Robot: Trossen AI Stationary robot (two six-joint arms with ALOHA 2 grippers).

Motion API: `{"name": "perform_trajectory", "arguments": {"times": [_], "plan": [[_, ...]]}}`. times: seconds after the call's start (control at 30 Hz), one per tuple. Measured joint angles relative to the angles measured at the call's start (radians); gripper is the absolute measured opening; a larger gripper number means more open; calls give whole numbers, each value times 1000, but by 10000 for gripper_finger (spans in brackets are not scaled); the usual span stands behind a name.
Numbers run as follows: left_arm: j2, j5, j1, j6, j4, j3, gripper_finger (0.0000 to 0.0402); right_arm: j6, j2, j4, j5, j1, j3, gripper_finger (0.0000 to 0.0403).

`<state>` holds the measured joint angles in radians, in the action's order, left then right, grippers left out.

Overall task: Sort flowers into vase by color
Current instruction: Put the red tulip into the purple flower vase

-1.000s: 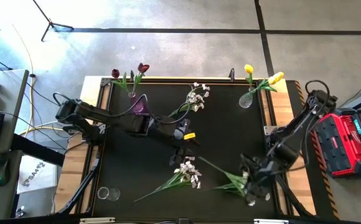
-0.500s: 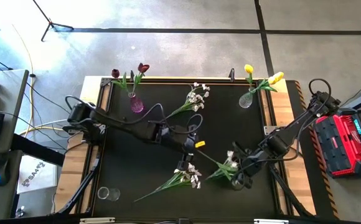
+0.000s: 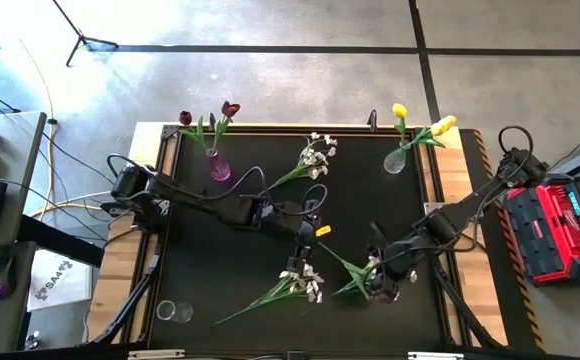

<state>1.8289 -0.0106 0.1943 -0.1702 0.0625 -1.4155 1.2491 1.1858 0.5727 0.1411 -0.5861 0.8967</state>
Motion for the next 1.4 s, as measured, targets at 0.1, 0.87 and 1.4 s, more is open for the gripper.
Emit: {"name": "perform_trajectory", "arguments": {"times": [0.1,0.87,1.4], "plan": [[15,3,10,-21,5,-1,184,8,0,-42,0,11,0,0],[26,-54,23,-75,51,0,86,53,0,-139,27,109,0,0],[27,-64,12,208,115,0,1,140,0,72,-175,35,0,123]]}}
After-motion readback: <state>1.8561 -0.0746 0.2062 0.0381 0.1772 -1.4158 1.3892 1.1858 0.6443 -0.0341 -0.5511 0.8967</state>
